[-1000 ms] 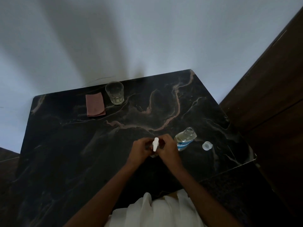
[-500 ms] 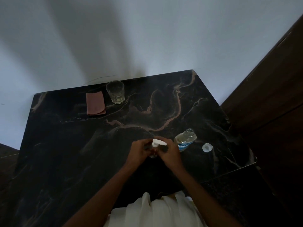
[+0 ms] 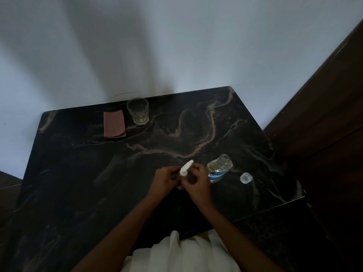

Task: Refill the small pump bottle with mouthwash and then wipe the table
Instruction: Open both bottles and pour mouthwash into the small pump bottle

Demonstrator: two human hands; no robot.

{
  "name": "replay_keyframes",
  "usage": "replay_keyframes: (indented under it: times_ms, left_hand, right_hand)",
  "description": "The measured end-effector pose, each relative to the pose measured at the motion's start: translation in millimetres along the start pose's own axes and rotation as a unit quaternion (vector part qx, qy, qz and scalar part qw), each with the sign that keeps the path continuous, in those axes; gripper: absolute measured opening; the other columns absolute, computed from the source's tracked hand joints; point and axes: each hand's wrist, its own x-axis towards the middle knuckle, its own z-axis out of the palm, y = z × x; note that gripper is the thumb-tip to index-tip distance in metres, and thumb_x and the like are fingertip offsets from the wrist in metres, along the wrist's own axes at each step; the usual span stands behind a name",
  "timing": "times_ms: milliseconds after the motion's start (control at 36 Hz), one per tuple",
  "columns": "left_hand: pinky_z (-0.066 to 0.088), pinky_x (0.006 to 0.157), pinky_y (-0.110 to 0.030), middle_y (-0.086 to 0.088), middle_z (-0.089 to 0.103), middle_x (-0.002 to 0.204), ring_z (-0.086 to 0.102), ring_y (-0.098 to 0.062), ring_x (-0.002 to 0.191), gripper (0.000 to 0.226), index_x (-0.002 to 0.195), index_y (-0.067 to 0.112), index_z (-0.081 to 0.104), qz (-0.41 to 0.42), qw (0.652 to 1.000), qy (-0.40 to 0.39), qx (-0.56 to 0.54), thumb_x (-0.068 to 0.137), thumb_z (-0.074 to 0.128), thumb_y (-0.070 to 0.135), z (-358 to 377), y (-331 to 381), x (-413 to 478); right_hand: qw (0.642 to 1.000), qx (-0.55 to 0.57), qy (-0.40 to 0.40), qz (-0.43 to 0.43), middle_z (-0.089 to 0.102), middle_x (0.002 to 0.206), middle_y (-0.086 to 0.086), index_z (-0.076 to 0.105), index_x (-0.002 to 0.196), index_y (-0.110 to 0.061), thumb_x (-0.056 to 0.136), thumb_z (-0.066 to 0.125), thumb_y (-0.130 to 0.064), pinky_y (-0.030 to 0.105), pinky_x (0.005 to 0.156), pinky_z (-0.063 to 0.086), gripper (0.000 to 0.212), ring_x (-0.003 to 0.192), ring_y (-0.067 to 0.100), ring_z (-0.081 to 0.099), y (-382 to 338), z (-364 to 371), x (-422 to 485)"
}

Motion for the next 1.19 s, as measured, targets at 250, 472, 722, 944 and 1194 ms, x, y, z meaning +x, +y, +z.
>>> replay_keyframes:
  times_ms: [250,472,722,944,1194]
  left_hand:
    - [0.040,0.067,0.003,-0.002,0.068,0.097,0.060,0.002,0.082,0.037,0.108,0.006,0.065,0.010,0.999,0.014,0.034,0.073,0.063,-0.005,1,0,0]
    - [0.049,0.079,-0.012,-0.005,0.068,0.103,0.064,-0.009,0.091,0.036,0.108,0.005,0.064,-0.008,1.000,0.014,0.006,0.073,0.065,-0.004,2,-6,2]
    - [0.042,0.071,-0.001,-0.007,0.070,0.100,0.064,-0.009,0.090,0.036,0.105,0.006,0.066,-0.003,0.998,0.026,0.049,0.071,0.063,-0.006,2,-9,2]
    - [0.045,0.066,-0.003,-0.004,0.071,0.093,0.062,0.009,0.074,0.033,0.103,0.007,0.067,-0.013,1.000,0.022,0.009,0.072,0.066,-0.005,3,-8,0]
    - [0.046,0.074,-0.004,0.000,0.069,0.100,0.063,0.002,0.082,0.038,0.110,0.011,0.064,-0.003,1.000,0.013,0.006,0.074,0.063,-0.003,2,-8,-1]
  right_hand:
    - [1.000,0.018,0.000,0.026,0.053,0.097,-0.008,0.053,0.101,-0.017,0.071,0.074,-0.013,0.012,0.075,0.042,0.037,0.091,-0.002,0.051,-3,2,-1]
    - [1.000,0.004,-0.004,-0.003,0.059,0.094,-0.001,0.056,0.090,-0.023,0.071,0.069,-0.005,0.015,0.076,0.043,0.029,0.089,0.009,0.057,0,-2,1]
    - [0.999,0.014,-0.007,-0.029,0.052,0.103,-0.003,0.056,0.100,-0.021,0.068,0.075,-0.009,0.014,0.083,0.042,0.040,0.096,0.006,0.052,-4,2,2]
    - [0.999,0.040,-0.001,-0.003,0.059,0.096,-0.004,0.051,0.099,-0.022,0.072,0.069,-0.003,0.007,0.077,0.042,0.038,0.090,0.006,0.056,-3,1,1]
    - [0.999,0.047,-0.004,0.013,0.056,0.105,-0.001,0.049,0.101,-0.024,0.071,0.073,-0.007,0.018,0.083,0.046,0.042,0.096,0.006,0.054,-1,3,2]
